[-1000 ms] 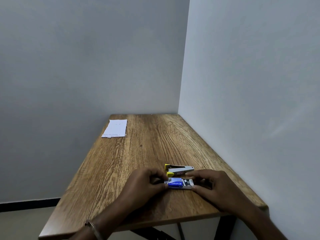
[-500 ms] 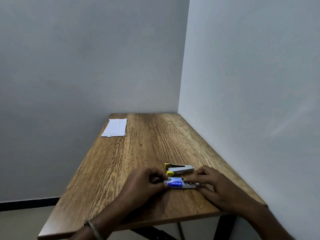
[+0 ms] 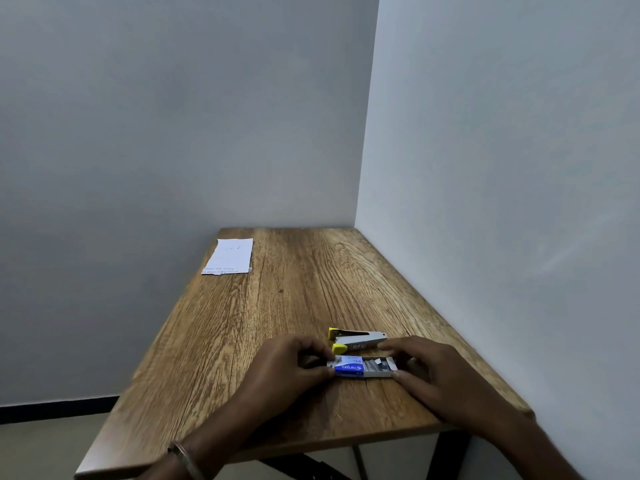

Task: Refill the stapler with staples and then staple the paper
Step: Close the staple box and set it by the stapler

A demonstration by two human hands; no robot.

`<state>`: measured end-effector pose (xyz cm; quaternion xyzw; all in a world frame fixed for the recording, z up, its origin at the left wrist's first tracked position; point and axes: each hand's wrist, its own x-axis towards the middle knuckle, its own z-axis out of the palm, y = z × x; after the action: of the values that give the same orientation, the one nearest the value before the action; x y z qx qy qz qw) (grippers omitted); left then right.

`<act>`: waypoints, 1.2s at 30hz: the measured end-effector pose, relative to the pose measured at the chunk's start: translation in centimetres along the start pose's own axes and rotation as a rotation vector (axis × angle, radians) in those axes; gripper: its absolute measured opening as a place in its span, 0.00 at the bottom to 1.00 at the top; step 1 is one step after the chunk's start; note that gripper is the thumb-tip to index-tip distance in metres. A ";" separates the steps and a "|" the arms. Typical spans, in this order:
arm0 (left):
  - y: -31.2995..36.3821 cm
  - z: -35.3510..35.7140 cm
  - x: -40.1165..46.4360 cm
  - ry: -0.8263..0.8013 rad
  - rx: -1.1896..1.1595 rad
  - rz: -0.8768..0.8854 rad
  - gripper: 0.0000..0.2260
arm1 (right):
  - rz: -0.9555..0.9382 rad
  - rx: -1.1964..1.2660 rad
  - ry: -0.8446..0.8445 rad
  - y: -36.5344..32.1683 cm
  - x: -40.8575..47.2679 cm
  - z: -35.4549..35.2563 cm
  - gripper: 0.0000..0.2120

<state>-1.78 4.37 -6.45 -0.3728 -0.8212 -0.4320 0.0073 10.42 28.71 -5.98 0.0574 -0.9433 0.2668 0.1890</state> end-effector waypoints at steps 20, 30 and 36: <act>0.0 0.0 0.0 -0.001 -0.002 0.004 0.07 | -0.037 0.029 -0.031 0.0 0.9 0.3 0.10; 0.0 0.0 0.0 -0.001 0.016 0.001 0.07 | -0.061 -0.037 -0.099 -0.5 0.9 0.2 0.18; -0.2 0.0 0.0 -0.001 0.012 0.002 0.07 | -0.039 -0.097 -0.170 -0.8 1.5 0.0 0.19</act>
<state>-1.83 4.32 -6.60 -0.3738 -0.8234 -0.4269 0.0098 9.19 28.02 -5.03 0.0889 -0.9665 0.2111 0.1160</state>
